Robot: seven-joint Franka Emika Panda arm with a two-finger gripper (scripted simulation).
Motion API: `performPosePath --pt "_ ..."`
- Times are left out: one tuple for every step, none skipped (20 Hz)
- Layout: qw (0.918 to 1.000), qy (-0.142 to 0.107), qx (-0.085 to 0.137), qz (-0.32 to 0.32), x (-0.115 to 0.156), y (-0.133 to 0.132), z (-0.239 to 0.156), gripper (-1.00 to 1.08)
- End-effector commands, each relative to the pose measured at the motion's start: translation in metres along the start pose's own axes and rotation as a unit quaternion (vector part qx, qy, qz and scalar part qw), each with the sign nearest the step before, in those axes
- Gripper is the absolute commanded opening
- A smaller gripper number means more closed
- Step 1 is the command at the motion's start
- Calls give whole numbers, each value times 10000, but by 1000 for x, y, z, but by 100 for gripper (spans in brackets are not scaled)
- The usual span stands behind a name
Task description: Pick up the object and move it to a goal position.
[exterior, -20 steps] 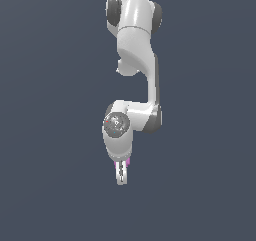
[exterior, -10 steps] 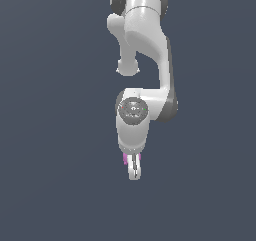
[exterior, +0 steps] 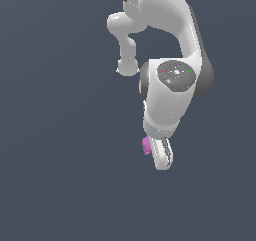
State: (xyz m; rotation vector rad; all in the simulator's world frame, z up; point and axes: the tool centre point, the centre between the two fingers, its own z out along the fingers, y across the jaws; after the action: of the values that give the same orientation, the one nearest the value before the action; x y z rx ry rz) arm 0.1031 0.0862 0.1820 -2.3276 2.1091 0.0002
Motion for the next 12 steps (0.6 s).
performPosePath --pt "10000 3 -2 4 -18 0 -23 -100" --pt "10000 6 -2 5 -25 0 -31 -100" --pt "10000 6 -2 5 -32 0 -40 -100" --pt "10000 6 -2 5 -39 0 -49 -100" --pt "10000 6 -2 5 -46 0 -57 -100" --pt "10000 9 -1 6 -53 0 -66 -100" --pt "10000 9 -1 6 -60 -1 -74 -100" --pt "10000 9 -1 6 -67 -1 -82 -100" --pt "10000 9 -1 6 -73 -1 -90 -100" --pt "10000 9 -1 6 -80 -1 -98 -100" --pt "10000 9 -1 6 -86 -2 -106 -100" --pt "10000 9 -1 6 -92 -2 -114 -100"
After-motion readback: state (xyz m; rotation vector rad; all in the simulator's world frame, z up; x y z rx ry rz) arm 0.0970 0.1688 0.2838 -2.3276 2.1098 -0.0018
